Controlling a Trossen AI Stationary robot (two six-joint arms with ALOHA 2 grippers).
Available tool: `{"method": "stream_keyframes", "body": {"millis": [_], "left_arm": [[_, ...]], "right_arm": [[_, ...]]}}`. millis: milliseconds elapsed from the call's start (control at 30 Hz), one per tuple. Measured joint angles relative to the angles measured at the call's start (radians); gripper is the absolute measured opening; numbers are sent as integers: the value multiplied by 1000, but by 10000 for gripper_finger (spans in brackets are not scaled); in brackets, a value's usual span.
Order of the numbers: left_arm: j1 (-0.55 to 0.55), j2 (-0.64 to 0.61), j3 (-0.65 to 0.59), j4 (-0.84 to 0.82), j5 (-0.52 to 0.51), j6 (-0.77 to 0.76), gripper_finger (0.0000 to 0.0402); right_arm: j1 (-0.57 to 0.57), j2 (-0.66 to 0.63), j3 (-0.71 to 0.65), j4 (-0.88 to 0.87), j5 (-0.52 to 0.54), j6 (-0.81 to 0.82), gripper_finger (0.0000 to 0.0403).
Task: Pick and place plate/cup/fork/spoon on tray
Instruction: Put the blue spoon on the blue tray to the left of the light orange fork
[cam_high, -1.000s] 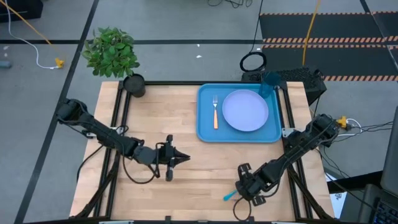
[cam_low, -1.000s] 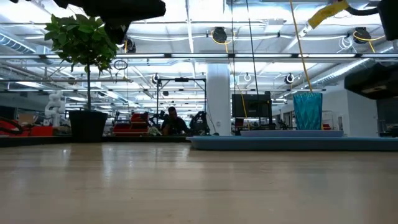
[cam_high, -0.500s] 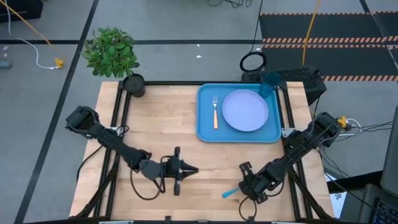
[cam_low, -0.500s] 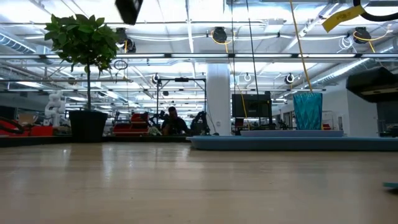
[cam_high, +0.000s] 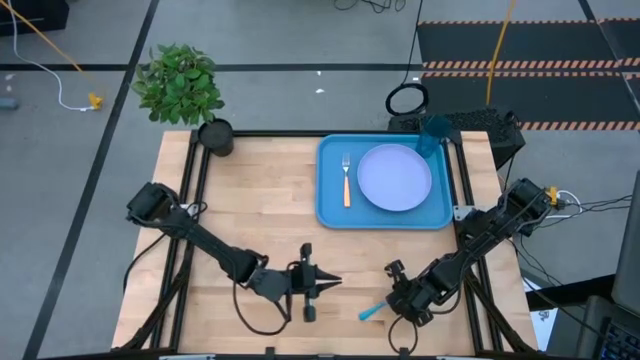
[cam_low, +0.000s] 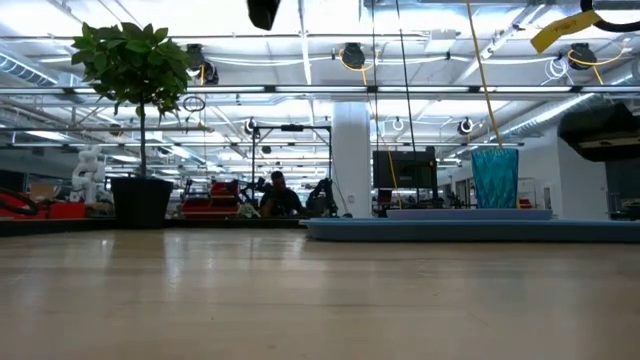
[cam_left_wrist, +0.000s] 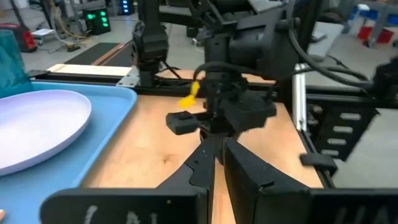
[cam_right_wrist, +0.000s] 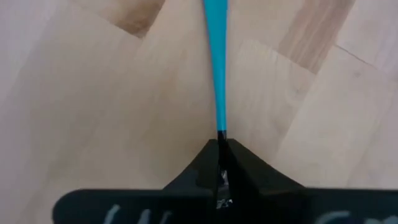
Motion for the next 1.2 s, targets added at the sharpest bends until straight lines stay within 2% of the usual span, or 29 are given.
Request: {"method": "stream_keyframes", "body": {"millis": [200,367,500,700,833,967,1200], "left_arm": [[37,14,24,0,0,36,40],[61,2,24,3,-16,67,75],[104,1,25,-6,-11,18,118],[207,2,24,-130,136,-214,186],[262,1,24,-226,176,-245,217],[315,1,24,-320,181,-249,233],[397,1,24,-396,222,-249,234]], "right_arm": [[-47,-120,25,-48,150,-76,4],[-117,-183,35,-98,265,-235,2],[-184,-199,38,-98,381,-397,2],[-276,-200,37,-83,514,-639,2],[-330,-201,37,-74,588,-742,2],[-378,-201,37,-17,638,-861,2],[-420,-202,38,142,691,-1074,2]]}}
